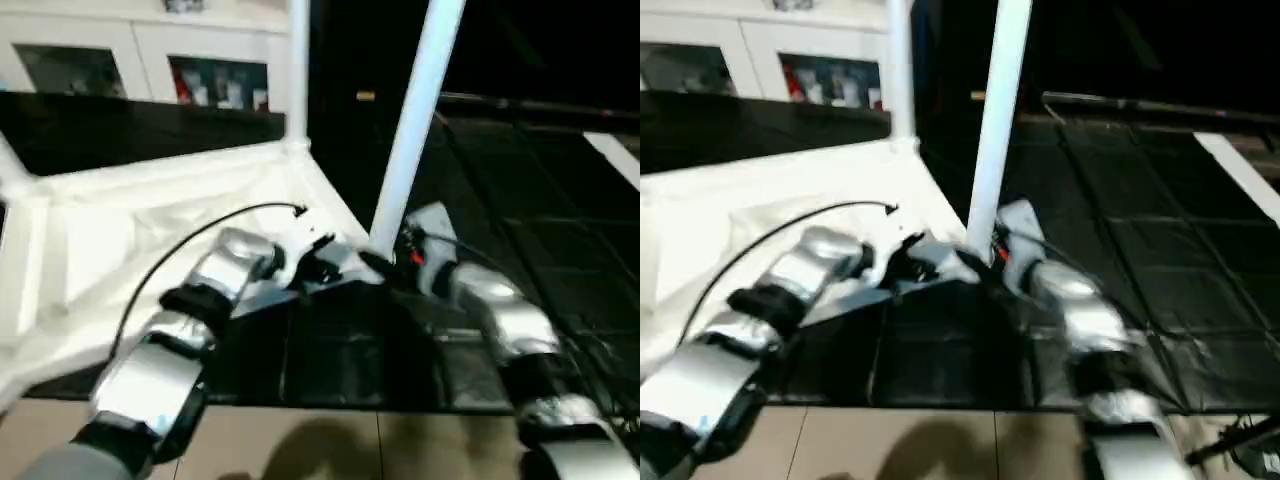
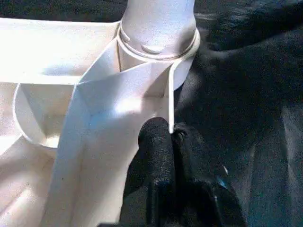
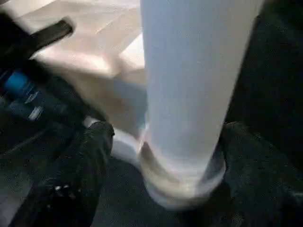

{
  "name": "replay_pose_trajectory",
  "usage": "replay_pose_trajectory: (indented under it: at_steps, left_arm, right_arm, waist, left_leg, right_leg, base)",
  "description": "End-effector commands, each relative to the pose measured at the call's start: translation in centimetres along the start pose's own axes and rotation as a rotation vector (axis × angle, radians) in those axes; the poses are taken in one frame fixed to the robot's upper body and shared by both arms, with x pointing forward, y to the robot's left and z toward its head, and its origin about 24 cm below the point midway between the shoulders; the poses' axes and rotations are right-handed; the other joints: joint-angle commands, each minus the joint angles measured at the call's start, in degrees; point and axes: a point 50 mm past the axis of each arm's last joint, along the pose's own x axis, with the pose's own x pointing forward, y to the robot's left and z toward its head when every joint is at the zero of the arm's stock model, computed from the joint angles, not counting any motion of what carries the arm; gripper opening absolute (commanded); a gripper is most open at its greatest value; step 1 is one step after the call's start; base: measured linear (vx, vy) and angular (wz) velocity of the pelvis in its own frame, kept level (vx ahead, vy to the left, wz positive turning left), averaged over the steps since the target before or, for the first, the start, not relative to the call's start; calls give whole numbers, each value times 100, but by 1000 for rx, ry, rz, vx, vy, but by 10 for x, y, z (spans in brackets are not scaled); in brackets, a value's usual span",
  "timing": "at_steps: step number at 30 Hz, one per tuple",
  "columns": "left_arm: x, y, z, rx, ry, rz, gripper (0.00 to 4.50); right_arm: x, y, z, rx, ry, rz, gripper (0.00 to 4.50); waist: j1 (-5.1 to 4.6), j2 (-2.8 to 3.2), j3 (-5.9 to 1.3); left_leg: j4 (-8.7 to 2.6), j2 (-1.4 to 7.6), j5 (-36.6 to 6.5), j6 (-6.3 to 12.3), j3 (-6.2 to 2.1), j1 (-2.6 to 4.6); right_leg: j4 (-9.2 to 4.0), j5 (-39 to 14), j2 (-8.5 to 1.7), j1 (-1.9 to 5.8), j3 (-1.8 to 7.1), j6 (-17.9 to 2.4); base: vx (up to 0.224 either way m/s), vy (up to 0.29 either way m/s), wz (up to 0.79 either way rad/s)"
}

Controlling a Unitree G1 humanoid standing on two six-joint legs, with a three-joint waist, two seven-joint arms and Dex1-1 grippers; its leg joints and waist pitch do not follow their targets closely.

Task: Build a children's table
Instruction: Rotate leg to tighten

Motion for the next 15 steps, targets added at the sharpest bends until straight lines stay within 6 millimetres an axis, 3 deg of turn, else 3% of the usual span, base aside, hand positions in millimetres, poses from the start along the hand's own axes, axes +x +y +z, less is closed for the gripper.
replay_pose_trajectory:
  at_steps: [1,5,9,15]
  left_arm:
    - [1,-5,5,75,5,-71,0]
    - [-5,-11,-4,102,34,-181,0]
    - [-10,-17,-8,162,47,-269,0]
    - [-14,-24,-8,206,64,-378,0]
  right_arm:
    - [-4,3,-3,-43,27,87,427]
    - [-24,-8,0,-66,18,165,446]
    - [-34,-7,6,-100,34,270,446]
    - [-34,2,8,-114,46,430,446]
  waist:
    - [43,5,-360]
    - [68,0,-362]
    - [168,-4,-377]
    - [209,-16,-368]
  left_leg:
    - [-374,483,-883,348,-249,47]
    - [-367,493,-853,359,-232,56]
    - [-354,521,-699,462,-211,56]
    - [-356,516,-764,441,-216,46]
  right_leg:
    - [-503,-1768,-772,295,459,-797]
    - [-491,-1681,-759,287,468,-869]
    - [-420,-1285,-745,281,466,-950]
    - [-447,-1622,-764,281,454,-865]
  base:
    - [0,0,0]
    - [0,0,0]
    - [0,0,0]
    - [0,0,0]
